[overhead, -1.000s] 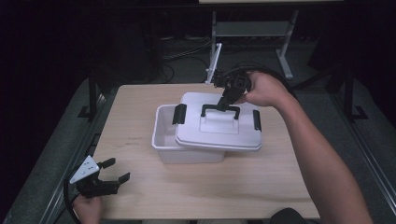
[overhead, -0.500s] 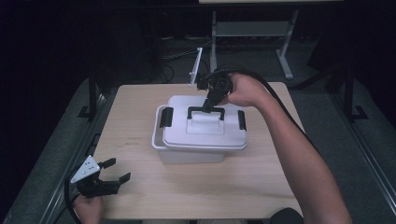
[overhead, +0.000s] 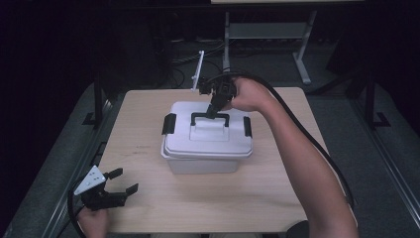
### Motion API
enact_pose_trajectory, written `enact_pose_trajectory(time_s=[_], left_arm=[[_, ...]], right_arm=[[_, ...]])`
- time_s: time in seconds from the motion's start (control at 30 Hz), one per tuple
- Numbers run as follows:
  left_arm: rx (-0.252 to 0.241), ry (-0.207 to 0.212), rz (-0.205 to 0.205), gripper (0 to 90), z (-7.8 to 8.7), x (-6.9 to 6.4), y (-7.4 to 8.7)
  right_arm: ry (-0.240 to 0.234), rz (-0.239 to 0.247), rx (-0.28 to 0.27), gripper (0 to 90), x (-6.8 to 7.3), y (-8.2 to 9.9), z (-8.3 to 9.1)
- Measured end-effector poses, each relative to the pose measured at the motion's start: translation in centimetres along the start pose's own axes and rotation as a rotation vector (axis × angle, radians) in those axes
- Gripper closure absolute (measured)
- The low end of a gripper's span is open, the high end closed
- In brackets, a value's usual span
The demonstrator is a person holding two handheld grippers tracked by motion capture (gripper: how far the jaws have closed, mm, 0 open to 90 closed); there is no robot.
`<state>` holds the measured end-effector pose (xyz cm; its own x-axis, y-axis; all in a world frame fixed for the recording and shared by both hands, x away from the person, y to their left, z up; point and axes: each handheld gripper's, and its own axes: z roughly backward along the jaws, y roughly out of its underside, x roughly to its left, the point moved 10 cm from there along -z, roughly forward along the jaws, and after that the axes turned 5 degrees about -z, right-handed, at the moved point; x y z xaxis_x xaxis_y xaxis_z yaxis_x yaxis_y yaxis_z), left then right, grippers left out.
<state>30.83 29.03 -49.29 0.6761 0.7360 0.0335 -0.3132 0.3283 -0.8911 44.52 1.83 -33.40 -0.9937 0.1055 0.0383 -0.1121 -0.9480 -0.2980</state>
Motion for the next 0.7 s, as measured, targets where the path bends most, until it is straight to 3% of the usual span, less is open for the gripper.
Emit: enact_pose_trajectory(time_s=[0.7], left_arm=[[-0.001,-0.005,-0.002,13.5,0.2,0.2,0.0]], right_arm=[[-0.028,0.008,0.024,84.7,-1.0,-1.6,-2.6]])
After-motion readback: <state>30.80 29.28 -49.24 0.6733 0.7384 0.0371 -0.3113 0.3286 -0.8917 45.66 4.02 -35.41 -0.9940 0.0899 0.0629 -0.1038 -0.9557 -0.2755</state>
